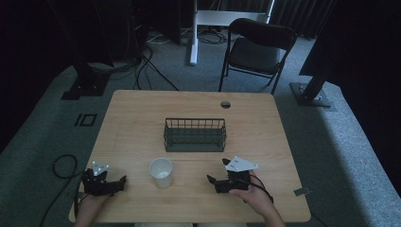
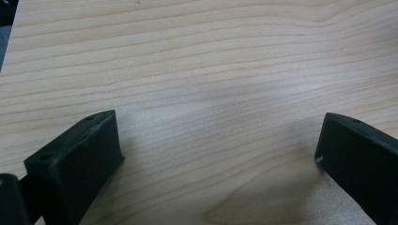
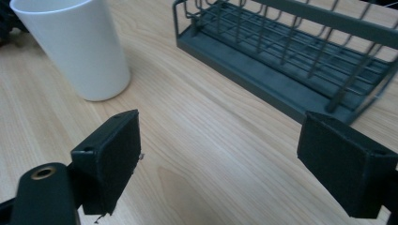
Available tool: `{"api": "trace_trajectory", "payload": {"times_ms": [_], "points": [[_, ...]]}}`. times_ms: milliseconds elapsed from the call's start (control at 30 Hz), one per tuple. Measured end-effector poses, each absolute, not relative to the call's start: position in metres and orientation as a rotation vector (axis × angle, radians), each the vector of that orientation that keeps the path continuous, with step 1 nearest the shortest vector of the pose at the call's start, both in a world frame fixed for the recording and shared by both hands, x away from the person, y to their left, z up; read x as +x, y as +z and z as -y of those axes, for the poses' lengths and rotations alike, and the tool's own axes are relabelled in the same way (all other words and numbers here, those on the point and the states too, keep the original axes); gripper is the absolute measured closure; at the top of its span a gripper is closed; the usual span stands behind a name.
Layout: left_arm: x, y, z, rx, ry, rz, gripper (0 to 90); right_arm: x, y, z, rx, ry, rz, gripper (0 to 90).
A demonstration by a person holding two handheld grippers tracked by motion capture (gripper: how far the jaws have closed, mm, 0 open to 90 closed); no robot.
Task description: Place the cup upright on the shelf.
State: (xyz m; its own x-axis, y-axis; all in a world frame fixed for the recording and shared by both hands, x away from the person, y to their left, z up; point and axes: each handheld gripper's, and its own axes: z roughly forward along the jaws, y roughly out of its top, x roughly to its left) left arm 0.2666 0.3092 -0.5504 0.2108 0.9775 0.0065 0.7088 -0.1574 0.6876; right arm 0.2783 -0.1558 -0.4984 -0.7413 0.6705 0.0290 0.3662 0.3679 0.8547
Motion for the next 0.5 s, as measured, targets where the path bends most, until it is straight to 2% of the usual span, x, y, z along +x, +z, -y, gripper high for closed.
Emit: {"api": "trace_trajectory", "payload": {"times_ms": [500], "points": [[0.267,-0.550,-0.309,1.934,0.627,-1.557,0.7,0.277,-0.509,0.124,0.818,1.319,-2.401,13.5]]}}
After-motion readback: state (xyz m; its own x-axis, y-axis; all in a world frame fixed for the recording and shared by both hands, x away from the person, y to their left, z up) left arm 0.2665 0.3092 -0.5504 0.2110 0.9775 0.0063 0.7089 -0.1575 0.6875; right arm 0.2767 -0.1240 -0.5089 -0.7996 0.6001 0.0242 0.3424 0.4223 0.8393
